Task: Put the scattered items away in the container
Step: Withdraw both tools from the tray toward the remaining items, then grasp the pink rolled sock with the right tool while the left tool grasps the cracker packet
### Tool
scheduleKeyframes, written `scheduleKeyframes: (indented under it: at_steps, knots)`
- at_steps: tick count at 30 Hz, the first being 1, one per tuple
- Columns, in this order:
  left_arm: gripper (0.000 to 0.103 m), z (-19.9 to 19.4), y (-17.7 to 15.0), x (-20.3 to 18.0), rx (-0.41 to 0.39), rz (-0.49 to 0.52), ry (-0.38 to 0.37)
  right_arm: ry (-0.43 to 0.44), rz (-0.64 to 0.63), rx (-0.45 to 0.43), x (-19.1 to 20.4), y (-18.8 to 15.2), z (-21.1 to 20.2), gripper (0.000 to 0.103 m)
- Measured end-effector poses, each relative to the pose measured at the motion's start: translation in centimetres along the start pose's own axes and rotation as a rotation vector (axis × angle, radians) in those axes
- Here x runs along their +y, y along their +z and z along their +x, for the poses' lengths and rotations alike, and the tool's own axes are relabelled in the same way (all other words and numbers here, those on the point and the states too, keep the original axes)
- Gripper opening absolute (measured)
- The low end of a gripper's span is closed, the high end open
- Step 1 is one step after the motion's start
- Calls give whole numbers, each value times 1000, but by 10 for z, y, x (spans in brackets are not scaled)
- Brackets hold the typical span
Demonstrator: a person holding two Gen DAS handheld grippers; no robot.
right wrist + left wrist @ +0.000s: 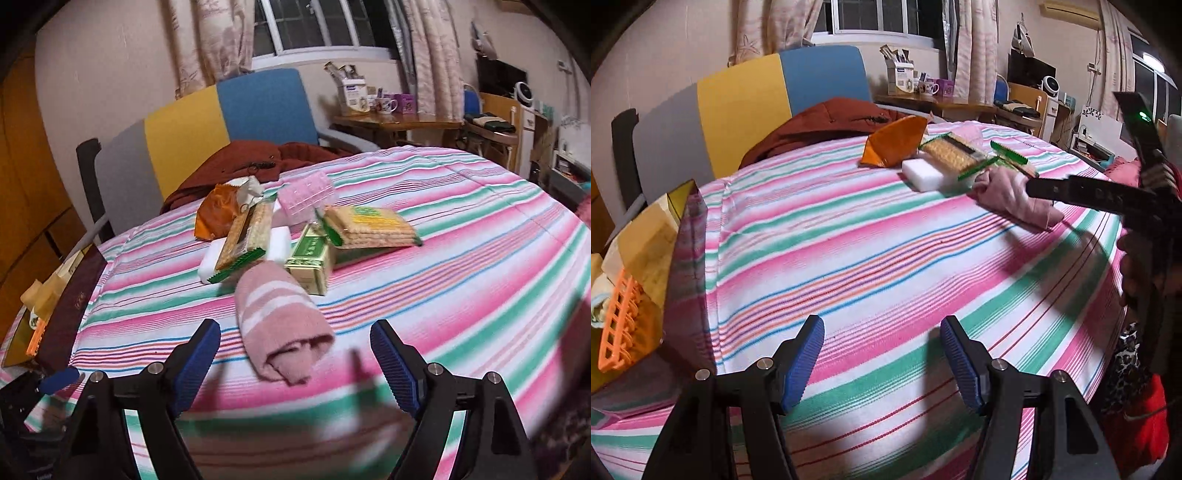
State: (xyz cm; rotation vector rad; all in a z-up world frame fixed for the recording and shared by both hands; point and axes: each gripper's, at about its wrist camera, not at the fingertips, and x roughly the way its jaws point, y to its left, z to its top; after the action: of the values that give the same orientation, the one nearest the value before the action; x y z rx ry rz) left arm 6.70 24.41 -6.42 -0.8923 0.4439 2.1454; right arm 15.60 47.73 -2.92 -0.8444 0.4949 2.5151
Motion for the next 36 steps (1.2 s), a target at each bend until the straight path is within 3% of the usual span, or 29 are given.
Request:
scheduleKeyframes:
  at_steps: [8, 13, 16, 27, 36]
  knots:
    - [71, 1, -4, 5, -24, -23, -21, 17, 1, 42, 6, 7, 29, 80]
    - [75, 2, -6, 6, -43, -36, -41, 1, -56, 57, 15, 4, 34, 42]
    - [78, 3, -6, 5, -46, -35, -48, 17, -76, 39, 18, -1, 27, 35]
    - [78, 3, 25, 10, -5, -93, -127, 34, -21, 0, 7, -9, 28, 34]
    - [78, 27, 111, -6, 22, -145, -297, 51, -21, -3, 7, -9, 31, 38]
